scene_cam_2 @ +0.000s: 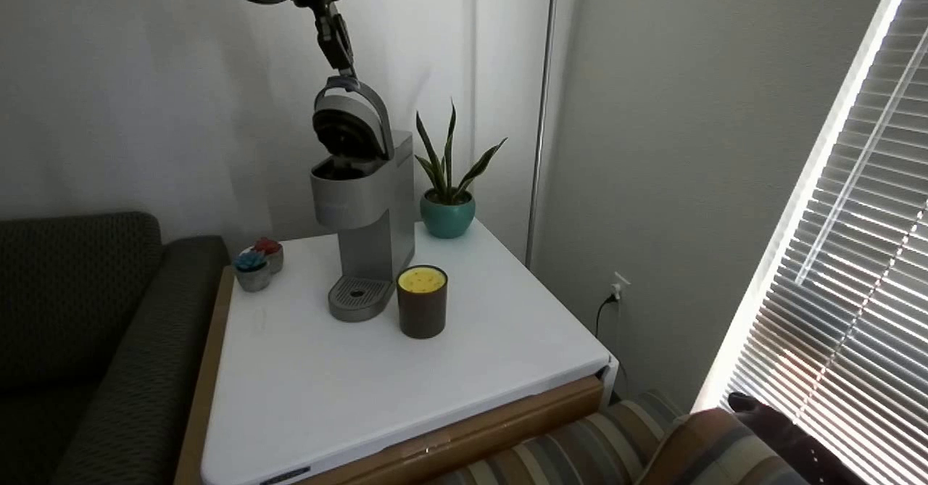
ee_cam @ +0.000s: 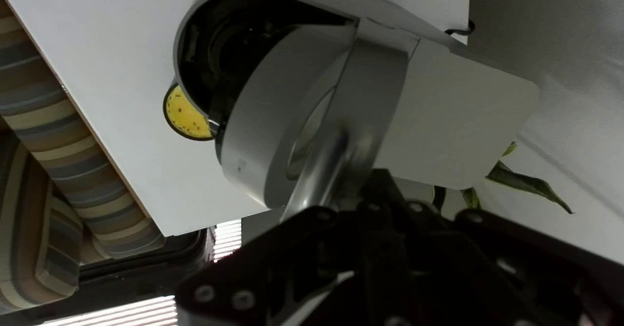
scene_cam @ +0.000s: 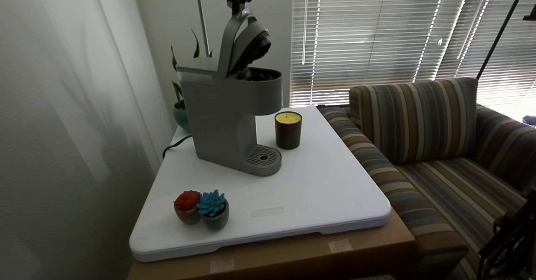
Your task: Close the lid of the coffee maker
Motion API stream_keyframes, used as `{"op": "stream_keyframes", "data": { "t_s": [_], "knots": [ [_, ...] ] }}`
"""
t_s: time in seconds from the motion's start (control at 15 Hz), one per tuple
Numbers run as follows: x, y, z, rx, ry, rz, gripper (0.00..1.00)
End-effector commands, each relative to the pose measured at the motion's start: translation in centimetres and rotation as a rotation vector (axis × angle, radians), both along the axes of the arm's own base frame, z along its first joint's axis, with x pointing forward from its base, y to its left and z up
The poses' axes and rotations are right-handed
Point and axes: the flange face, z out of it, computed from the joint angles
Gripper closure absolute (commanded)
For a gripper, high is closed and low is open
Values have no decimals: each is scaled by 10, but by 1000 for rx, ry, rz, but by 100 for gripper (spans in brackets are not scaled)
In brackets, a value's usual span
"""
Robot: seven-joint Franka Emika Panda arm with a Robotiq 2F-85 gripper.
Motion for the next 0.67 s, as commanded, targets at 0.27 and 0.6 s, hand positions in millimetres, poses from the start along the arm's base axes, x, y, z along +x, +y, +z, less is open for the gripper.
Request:
{"op": "stream_keyframes", "data": {
  "t_s": [0.27,0.6],
  "knots": [
    [-28,-9,10,-4,121,-26,100],
    [-38,-14,6,10,167,-31,100]
  ]
}}
